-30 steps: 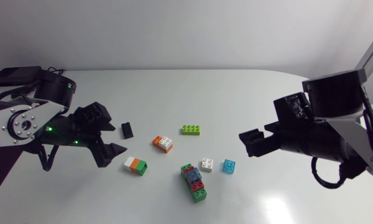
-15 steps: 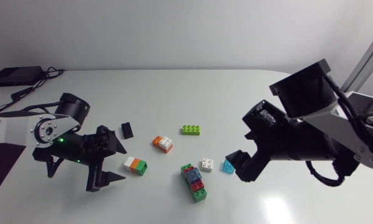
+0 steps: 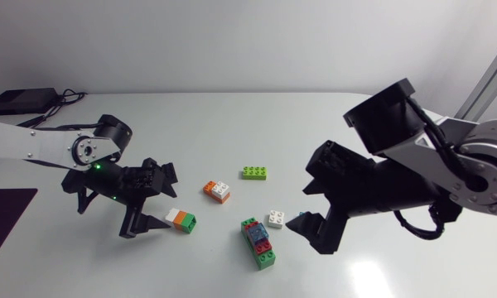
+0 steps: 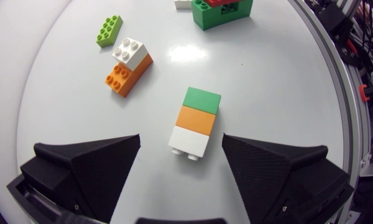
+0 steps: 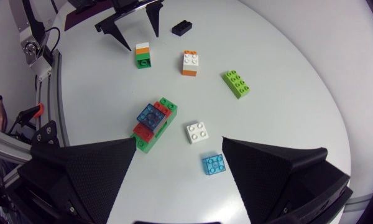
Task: Separate the duplo bricks
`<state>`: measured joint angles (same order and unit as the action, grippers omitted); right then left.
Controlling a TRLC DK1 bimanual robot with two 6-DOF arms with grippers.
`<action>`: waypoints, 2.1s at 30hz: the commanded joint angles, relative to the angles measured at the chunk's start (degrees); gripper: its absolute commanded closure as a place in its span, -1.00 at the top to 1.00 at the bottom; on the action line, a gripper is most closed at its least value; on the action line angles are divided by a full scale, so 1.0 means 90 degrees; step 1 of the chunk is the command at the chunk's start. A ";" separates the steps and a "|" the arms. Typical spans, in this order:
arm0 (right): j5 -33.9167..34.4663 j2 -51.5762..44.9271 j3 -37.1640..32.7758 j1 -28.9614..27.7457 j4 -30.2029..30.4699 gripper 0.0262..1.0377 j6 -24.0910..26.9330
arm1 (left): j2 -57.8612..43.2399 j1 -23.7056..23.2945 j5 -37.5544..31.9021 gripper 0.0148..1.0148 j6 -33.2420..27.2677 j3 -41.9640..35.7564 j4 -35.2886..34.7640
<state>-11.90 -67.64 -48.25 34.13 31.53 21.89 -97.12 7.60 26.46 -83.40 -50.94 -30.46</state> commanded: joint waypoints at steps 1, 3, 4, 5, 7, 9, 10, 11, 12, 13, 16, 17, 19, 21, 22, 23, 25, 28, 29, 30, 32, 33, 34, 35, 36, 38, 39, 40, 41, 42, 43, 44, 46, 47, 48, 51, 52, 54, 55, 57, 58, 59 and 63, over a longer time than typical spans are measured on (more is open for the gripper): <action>-0.0045 -0.0307 -0.0235 0.0026 -0.0095 0.92 0.0117 | -0.0342 0.0025 0.0058 0.79 -0.0412 -0.0239 -0.0112; -0.0055 -0.0512 -0.0313 0.0085 -0.0134 0.92 0.0126 | -0.0478 0.0045 0.0058 0.76 -0.0509 -0.0317 -0.0131; -0.0045 -0.0610 -0.0342 0.0124 -0.0163 0.92 0.0146 | -0.0508 0.0045 0.0058 0.70 -0.0578 -0.0346 -0.0161; -0.0045 -0.0668 -0.0371 0.0153 -0.0163 0.92 0.0146 | -0.0537 0.0045 0.0058 0.65 -0.0656 -0.0366 -0.0200; -0.0045 -0.0834 -0.0479 0.0192 -0.0163 0.92 0.0146 | -0.0566 0.0074 0.0058 0.51 -0.0802 -0.0424 -0.0356; -0.0045 -0.0961 -0.0557 0.0221 -0.0173 0.92 0.0165 | -0.0595 0.0113 0.0058 0.45 -0.0919 -0.0454 -0.0463; -0.0045 -0.1030 -0.0606 0.0251 -0.0163 0.92 0.0175 | -0.0615 0.0123 0.0058 0.40 -0.0958 -0.0444 -0.0473; -0.0045 -0.1098 -0.0645 0.0270 -0.0163 0.92 0.0205 | -0.0664 0.0152 0.0058 0.34 -0.0998 -0.0463 -0.0503; -0.0045 -0.1176 -0.0684 0.0300 -0.0163 0.92 0.0214 | -0.0713 0.0162 0.0058 0.30 -0.1027 -0.0483 -0.0522; -0.0045 -0.1245 -0.0713 0.0339 -0.0173 0.92 0.0224 | -0.0761 0.0162 0.0058 0.24 -0.1056 -0.0512 -0.0542; -0.0045 -0.1489 -0.0811 0.0417 -0.0183 0.92 0.0234 | -0.0888 0.0162 0.0068 0.00 -0.1222 -0.0678 -0.0796; -0.0045 -0.1567 -0.0821 0.0446 -0.0183 0.92 0.0253 | -0.0937 0.0152 0.0088 -0.12 -0.1261 -0.0737 -0.0893; -0.0045 -0.1645 -0.0811 0.0475 -0.0183 0.92 0.0253 | -0.1045 0.0152 0.0117 -0.19 -0.1320 -0.0805 -0.1010; -0.0045 -0.1645 -0.0811 0.0495 -0.0154 0.91 0.0253 | -0.1162 0.0113 0.0224 -0.35 -0.1408 -0.0961 -0.1294; -0.0045 -0.1606 -0.0811 0.0505 -0.0124 0.91 0.0263 | -0.1240 0.0094 0.0293 -0.40 -0.1486 -0.1098 -0.1577; -0.0045 -0.1547 -0.0811 0.0524 -0.0095 0.91 0.0253 | -0.1289 0.0084 0.0302 -0.41 -0.1632 -0.1196 -0.1850; -0.0045 -0.1381 -0.0811 0.0602 -0.0007 0.91 0.0253 | -0.1328 0.0074 0.0312 -0.48 -0.1701 -0.1303 -0.2065; -0.0045 -0.1206 -0.0821 0.0671 0.0061 0.84 0.0224 | -0.1299 0.0133 0.0351 -0.55 -0.1681 -0.1284 -0.2065; -0.0045 -0.1157 -0.0821 0.0671 0.0061 0.79 0.0185 | -0.1269 0.0152 0.0420 -0.55 -0.1681 -0.1274 -0.2065; -0.0055 -0.1118 -0.0821 0.0671 0.0061 0.78 0.0156 | -0.1240 0.0172 0.0449 -0.55 -0.1662 -0.1254 -0.2065; -0.0064 -0.1030 -0.0821 0.0671 0.0052 0.75 0.0087 | -0.1211 0.0211 0.0527 -0.56 -0.1623 -0.1225 -0.2055; -0.0064 -0.0991 -0.0821 0.0671 0.0042 0.73 0.0058 | -0.1172 0.0230 0.0586 -0.57 -0.1574 -0.1225 -0.2036; -0.0064 -0.0952 -0.0821 0.0671 0.0022 0.73 0.0029 | -0.1113 0.0240 0.0605 -0.57 -0.1496 -0.1225 -0.2026; -0.0064 -0.0913 -0.0811 0.0671 0.0022 0.73 -0.0030 | -0.1006 0.0260 0.0625 -0.57 -0.1417 -0.1225 -0.2026; -0.0064 -0.0864 -0.0811 0.0671 0.0003 0.73 -0.0049 | -0.0869 0.0269 0.0722 -0.57 -0.1339 -0.1225 -0.2026; -0.0074 -0.0756 -0.0791 0.0671 -0.0017 0.73 -0.0137 | -0.0517 0.0289 0.0937 -0.57 -0.1124 -0.1264 -0.2036; -0.0123 -0.0698 -0.0782 0.0671 -0.0036 0.73 -0.0147 | -0.0342 0.0318 0.1035 -0.57 -0.1046 -0.1274 -0.2046; -0.0182 -0.0639 -0.0782 0.0671 -0.0056 0.73 -0.0147 | -0.0176 0.0357 0.1133 -0.57 -0.0919 -0.1293 -0.2055; -0.0230 -0.0571 -0.0762 0.0661 -0.0085 0.73 -0.0137 | -0.0019 0.0396 0.1172 -0.57 -0.0802 -0.1323 -0.2065; -0.0230 -0.0532 -0.0762 0.0632 -0.0115 0.74 -0.0137 | 0.0108 0.0494 0.1240 -0.57 -0.0656 -0.1342 -0.2065; -0.0240 -0.0502 -0.0762 0.0593 -0.0163 0.78 -0.0137 | 0.0215 0.0562 0.1318 -0.57 -0.0509 -0.1381 -0.2075; -0.0269 -0.0473 -0.0762 0.0524 -0.0173 0.94 -0.0128 | 0.0323 0.0650 0.1396 -0.57 -0.0392 -0.1411 -0.2085; -0.0465 -0.0424 -0.0742 0.0378 -0.0183 0.94 -0.0098 | 0.0449 0.0836 0.1523 -0.57 -0.0177 -0.1459 -0.2114; -0.0543 -0.0395 -0.0733 0.0319 -0.0183 0.94 -0.0069 | 0.0498 0.0924 0.1572 -0.57 -0.0080 -0.1489 -0.2124; -0.0611 -0.0375 -0.0733 0.0300 -0.0183 0.94 -0.0049 | 0.0537 0.1021 0.1640 -0.57 -0.0011 -0.1528 -0.2172; -0.0943 -0.0229 -0.0684 0.0241 -0.0173 0.92 0.0058 | 0.0655 0.1305 0.1689 -0.57 0.0204 -0.1635 -0.2290; -0.0992 -0.0190 -0.0674 0.0251 -0.0173 0.91 0.0078 | 0.0694 0.1392 0.1689 -0.57 0.0252 -0.1655 -0.2319; -0.1100 -0.0112 -0.0655 0.0251 -0.0163 0.90 0.0156 | 0.0791 0.1568 0.1699 -0.57 0.0340 -0.1704 -0.2387; -0.1148 -0.0092 -0.0655 0.0251 -0.0163 0.85 0.0165 | 0.0840 0.1656 0.1699 -0.57 0.0399 -0.1723 -0.2407; -0.1266 -0.0083 -0.0664 0.0251 -0.0163 0.79 0.0205 | 0.0928 0.1822 0.1699 -0.57 0.0516 -0.1791 -0.2407; -0.1295 -0.0083 -0.0664 0.0251 -0.0163 0.79 0.0205 | 0.0957 0.1900 0.1699 -0.57 0.0604 -0.1831 -0.2417; -0.1344 -0.0092 -0.0655 0.0261 -0.0173 0.79 0.0224 | 0.0967 0.1969 0.1699 -0.57 0.0653 -0.1870 -0.2417; -0.1393 -0.0102 -0.0557 0.0378 -0.0202 0.79 0.0371 | 0.0928 0.2174 0.1699 -0.57 0.0956 -0.2104 -0.2417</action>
<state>-24.03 -68.73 -54.63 36.91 30.00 23.68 -89.45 26.46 40.62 -76.90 -67.53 -51.68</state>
